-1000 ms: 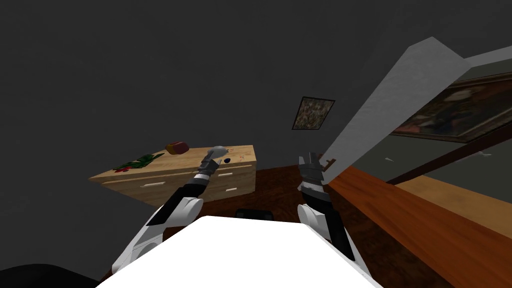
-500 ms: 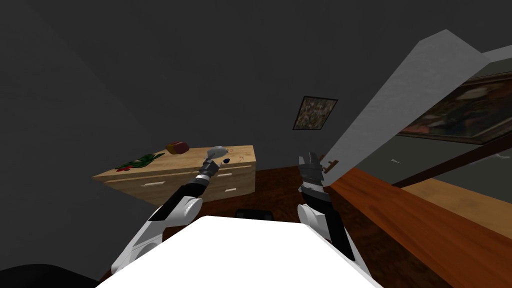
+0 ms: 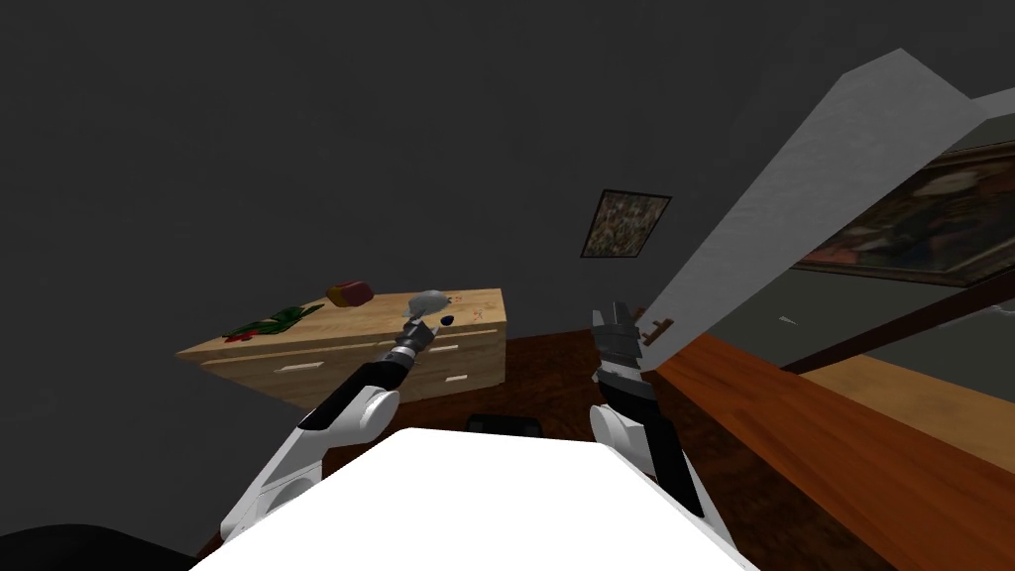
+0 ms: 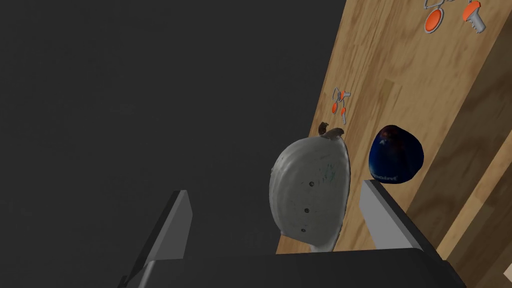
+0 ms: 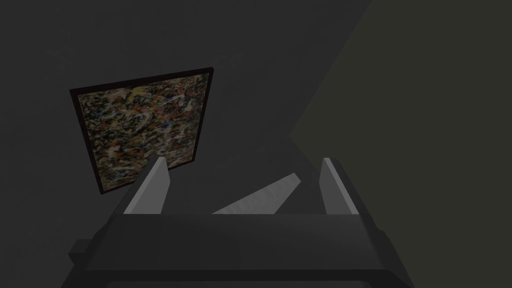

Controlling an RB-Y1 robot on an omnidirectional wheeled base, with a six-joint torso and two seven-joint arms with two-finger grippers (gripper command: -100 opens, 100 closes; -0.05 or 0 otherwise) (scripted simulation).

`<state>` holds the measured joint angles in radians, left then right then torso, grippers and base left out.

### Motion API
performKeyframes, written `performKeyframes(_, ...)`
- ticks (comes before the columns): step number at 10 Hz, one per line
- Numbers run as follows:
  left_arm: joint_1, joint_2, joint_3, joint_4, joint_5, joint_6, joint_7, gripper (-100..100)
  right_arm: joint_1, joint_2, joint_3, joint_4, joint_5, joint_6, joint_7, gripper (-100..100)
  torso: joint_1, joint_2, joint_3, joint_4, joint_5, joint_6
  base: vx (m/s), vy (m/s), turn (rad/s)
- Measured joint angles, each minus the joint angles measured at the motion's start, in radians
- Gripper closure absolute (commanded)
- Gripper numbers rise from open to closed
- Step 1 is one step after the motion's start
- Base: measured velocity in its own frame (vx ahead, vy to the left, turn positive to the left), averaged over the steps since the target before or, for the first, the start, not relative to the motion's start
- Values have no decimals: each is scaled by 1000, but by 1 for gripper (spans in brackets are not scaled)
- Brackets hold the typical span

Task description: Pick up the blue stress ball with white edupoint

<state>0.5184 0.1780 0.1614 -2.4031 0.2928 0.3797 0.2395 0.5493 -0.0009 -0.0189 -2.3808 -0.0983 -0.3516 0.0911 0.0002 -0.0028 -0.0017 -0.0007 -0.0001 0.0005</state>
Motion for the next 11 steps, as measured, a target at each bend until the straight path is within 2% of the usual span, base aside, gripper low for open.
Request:
performKeyframes(6, -9, -11, 32, 8, 25, 142, 48, -100, 0, 0, 0, 0, 0, 0, 0, 0, 2, -1, 0, 0, 0, 0, 36, 13, -34)
performKeyframes(11, -29, -17, 71, 38, 47, 268, 103, -100, 0, 0, 0, 0, 0, 0, 0, 0, 4, -1, -1, 0, 1, 0, 49, 52, -84)
